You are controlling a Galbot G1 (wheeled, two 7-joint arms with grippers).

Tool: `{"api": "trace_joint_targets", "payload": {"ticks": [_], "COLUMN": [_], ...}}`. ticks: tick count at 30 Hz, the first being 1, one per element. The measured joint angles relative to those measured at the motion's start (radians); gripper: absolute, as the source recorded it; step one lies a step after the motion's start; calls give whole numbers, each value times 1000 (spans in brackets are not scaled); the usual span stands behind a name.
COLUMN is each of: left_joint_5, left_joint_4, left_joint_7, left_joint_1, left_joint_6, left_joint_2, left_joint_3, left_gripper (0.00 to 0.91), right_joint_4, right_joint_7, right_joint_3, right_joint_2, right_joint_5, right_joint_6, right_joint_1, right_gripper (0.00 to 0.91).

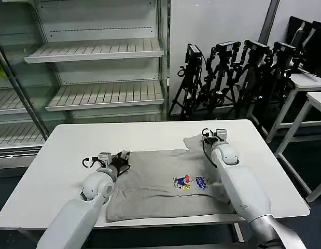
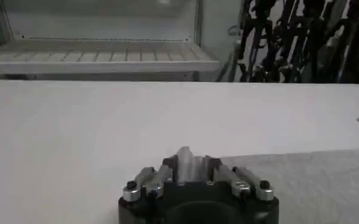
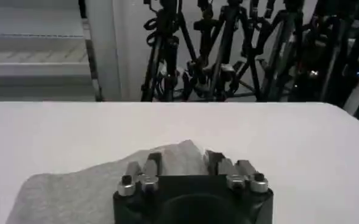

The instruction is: Fold and organize the clothes.

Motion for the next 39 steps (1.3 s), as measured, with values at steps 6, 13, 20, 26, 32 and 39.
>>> {"api": "trace_joint_targets", "payload": {"ticks": [6, 13, 20, 26, 32, 39], "left_joint_5": [-13, -30, -47, -59, -66, -79], "left_joint_4": [-14, -34, -76, -133, -208, -309], "left_joint_7": [8, 10, 8, 10, 18, 29], "left_joint_1": [11, 16, 21, 41, 79, 148], "left_joint_6": [0, 3, 2, 2, 1, 1], "left_joint_2": [0, -2, 15, 40, 73, 123], "left_joint_3": [-7, -22, -46, -69, -98, -141], "left_gripper": [20, 20, 20, 20, 20, 20], "right_joint_4": [19, 72, 173, 286, 417, 579], "right_joint_7": [7, 14, 24, 32, 30, 26], "right_joint_3": [12, 11, 31, 56, 90, 142], "right_joint_2": [3, -4, -27, -54, -88, -142], "right_joint_5": [36, 54, 76, 92, 104, 113], "right_joint_6": [3, 36, 72, 83, 84, 81], "right_joint_1": [-12, -30, -49, -91, -167, -283], "right_gripper": [0, 0, 0, 0, 0, 0]}}
